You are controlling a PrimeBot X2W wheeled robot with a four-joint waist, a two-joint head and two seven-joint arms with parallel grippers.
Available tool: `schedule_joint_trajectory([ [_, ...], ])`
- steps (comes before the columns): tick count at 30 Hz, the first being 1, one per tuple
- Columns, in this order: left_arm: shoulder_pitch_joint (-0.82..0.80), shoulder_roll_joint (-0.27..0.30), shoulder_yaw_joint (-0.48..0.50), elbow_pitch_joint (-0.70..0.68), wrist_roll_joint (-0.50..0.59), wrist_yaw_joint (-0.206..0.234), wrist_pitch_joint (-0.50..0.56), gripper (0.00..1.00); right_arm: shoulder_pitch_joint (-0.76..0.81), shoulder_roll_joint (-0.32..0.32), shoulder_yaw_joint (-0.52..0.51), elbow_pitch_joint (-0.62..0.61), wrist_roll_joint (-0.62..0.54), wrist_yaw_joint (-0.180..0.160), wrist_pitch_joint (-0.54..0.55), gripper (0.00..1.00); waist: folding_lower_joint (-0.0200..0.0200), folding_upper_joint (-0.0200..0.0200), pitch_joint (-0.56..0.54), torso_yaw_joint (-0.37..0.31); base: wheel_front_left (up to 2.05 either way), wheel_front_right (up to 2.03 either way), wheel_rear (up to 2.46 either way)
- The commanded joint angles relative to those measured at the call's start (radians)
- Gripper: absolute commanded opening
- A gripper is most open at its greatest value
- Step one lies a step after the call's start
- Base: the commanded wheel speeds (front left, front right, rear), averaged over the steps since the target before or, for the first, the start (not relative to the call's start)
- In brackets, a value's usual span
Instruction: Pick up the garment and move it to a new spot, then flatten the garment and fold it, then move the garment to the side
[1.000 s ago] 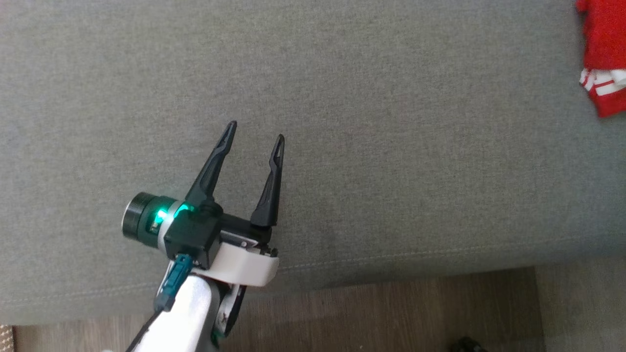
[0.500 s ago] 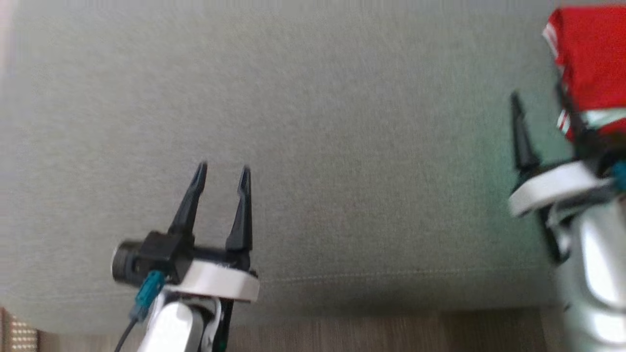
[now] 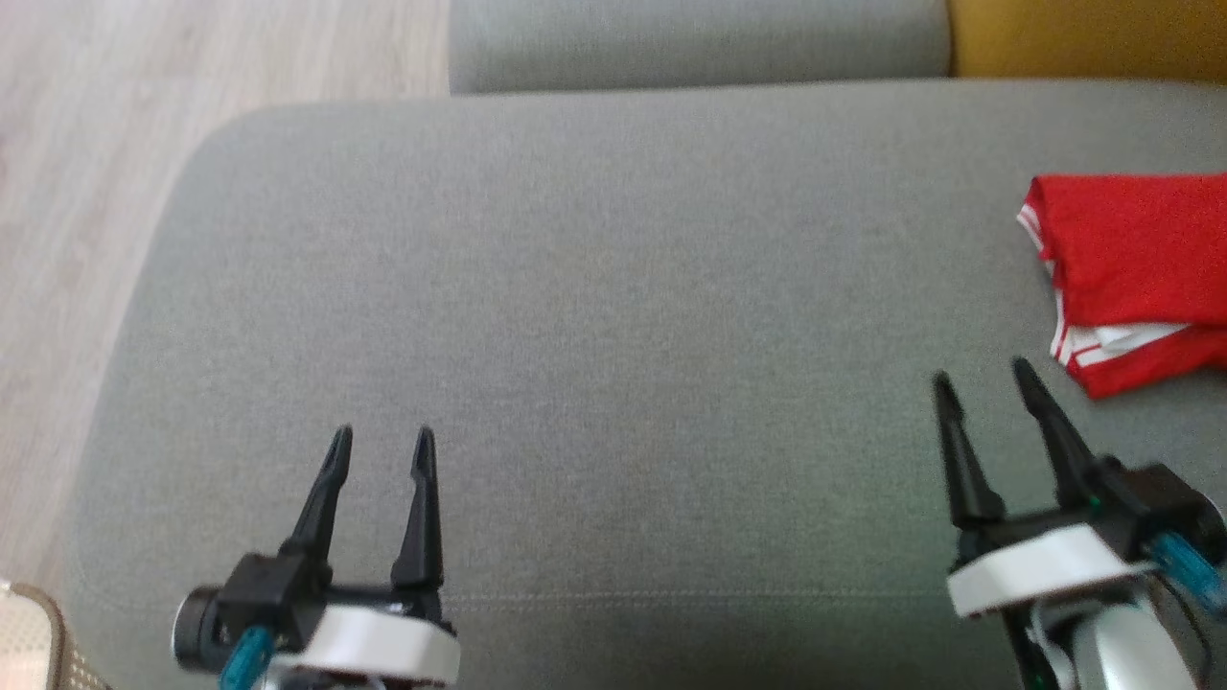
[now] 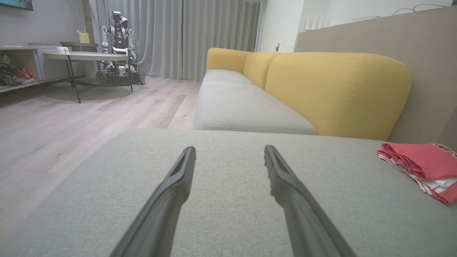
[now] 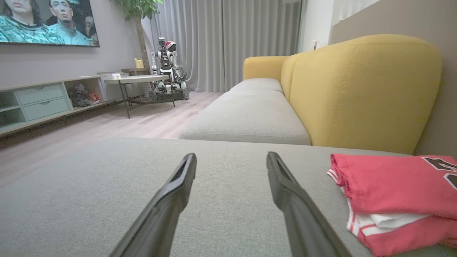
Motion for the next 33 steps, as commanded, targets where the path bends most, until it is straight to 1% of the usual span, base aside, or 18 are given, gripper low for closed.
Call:
schedule_joint_trajectory([
  [1, -0.025, -0.004, 0.040, -0.040, 0.010, -0.004, -0.005, 1.00, -0.028, 0.000, 0.011, -0.043, 0.005, 0.000, -0.009, 1.00, 0.0001, -0.0001, -0.022, 0.000, 0.00, 0.00, 0.00],
  [5, 0.010, -0.004, 0.063, -0.050, 0.029, -0.025, -0.005, 1.00, 0.018, 0.000, -0.014, -0.062, 0.005, 0.000, -0.009, 1.00, 0.0001, -0.0001, -0.048, -0.003, 0.00, 0.00, 0.00],
  [10, 0.046, -0.004, 0.080, -0.052, 0.044, -0.038, -0.005, 1.00, 0.058, 0.000, -0.008, -0.066, 0.001, 0.000, -0.009, 1.00, 0.0001, -0.0001, -0.068, -0.006, 0.00, 0.00, 0.00],
  [26, 0.062, -0.004, 0.079, -0.045, 0.071, -0.036, -0.005, 1.00, 0.086, 0.000, 0.010, -0.064, 0.010, 0.000, -0.009, 1.00, 0.0001, -0.0001, -0.082, -0.007, 0.00, 0.00, 0.00],
  [27, 0.100, 0.002, 0.050, -0.014, 0.065, -0.035, 0.000, 0.00, 0.107, 0.007, -0.013, -0.027, 0.006, 0.000, 0.000, 0.00, 0.0001, -0.0001, -0.082, -0.007, 0.00, 0.00, 0.00],
  [30, 0.111, 0.002, 0.048, 0.036, 0.060, -0.035, 0.001, 0.00, 0.115, 0.010, -0.011, 0.025, 0.008, 0.000, 0.002, 0.00, 0.0001, -0.0001, -0.082, -0.007, 0.00, 0.00, 0.00],
  [33, 0.111, 0.003, 0.051, 0.038, 0.026, -0.036, 0.005, 0.00, 0.112, 0.010, -0.012, 0.033, 0.041, 0.000, 0.010, 0.00, 0.0001, -0.0001, -0.080, -0.008, 0.00, 0.00, 0.00],
])
